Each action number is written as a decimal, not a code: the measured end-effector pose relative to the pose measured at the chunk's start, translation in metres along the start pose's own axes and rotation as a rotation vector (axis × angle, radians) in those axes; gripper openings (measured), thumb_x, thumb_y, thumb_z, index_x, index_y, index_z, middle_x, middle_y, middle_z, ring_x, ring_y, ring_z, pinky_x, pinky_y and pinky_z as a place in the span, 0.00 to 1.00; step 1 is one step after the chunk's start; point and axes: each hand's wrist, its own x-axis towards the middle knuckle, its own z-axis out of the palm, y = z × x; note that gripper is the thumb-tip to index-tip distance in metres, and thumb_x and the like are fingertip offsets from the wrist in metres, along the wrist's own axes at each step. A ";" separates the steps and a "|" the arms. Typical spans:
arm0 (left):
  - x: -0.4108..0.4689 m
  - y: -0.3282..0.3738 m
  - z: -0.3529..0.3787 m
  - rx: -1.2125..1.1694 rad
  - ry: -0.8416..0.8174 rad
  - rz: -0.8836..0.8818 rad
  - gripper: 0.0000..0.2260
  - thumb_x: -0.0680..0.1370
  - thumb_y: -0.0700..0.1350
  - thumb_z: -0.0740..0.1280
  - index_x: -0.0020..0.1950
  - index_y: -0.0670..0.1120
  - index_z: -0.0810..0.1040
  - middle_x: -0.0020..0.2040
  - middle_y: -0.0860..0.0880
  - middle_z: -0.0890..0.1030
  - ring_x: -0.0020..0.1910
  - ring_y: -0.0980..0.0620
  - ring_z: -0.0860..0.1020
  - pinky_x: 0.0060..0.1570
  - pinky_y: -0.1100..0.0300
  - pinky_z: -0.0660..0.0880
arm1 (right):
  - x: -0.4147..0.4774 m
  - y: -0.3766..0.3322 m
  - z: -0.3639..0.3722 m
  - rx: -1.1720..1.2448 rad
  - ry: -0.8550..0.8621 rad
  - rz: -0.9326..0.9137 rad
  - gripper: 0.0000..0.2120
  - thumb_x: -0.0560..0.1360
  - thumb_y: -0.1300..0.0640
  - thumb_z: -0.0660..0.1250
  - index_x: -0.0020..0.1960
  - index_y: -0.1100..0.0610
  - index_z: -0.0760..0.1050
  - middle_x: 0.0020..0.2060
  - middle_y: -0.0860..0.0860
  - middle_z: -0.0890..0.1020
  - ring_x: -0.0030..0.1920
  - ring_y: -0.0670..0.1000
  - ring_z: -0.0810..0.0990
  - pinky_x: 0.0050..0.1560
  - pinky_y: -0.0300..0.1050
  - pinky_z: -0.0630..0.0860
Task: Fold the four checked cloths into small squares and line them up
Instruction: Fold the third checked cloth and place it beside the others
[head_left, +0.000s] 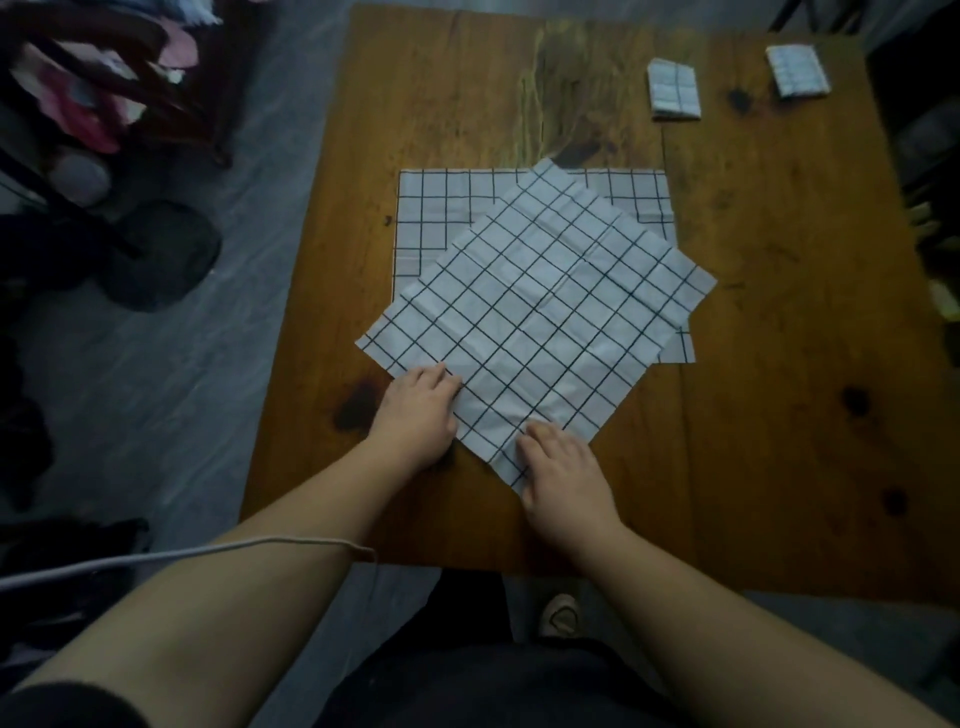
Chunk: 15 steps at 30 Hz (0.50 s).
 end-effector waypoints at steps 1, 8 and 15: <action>-0.008 0.007 0.004 0.002 0.013 0.005 0.24 0.81 0.50 0.60 0.78 0.51 0.63 0.79 0.48 0.63 0.77 0.45 0.59 0.77 0.46 0.58 | -0.009 0.010 0.001 -0.009 0.014 -0.001 0.30 0.79 0.50 0.60 0.79 0.50 0.57 0.80 0.50 0.58 0.80 0.52 0.52 0.80 0.54 0.48; -0.071 0.069 0.046 0.067 0.008 0.133 0.21 0.78 0.51 0.64 0.71 0.52 0.70 0.70 0.50 0.72 0.71 0.47 0.65 0.72 0.47 0.63 | -0.087 0.084 0.012 -0.031 0.004 0.077 0.30 0.79 0.51 0.61 0.79 0.49 0.56 0.81 0.50 0.55 0.81 0.53 0.47 0.80 0.54 0.47; -0.114 0.126 0.090 -0.036 0.027 0.097 0.24 0.78 0.47 0.65 0.74 0.52 0.66 0.73 0.49 0.68 0.72 0.47 0.63 0.73 0.48 0.63 | -0.138 0.127 0.030 -0.058 0.041 0.096 0.31 0.77 0.51 0.62 0.79 0.49 0.57 0.80 0.52 0.55 0.81 0.54 0.48 0.79 0.52 0.44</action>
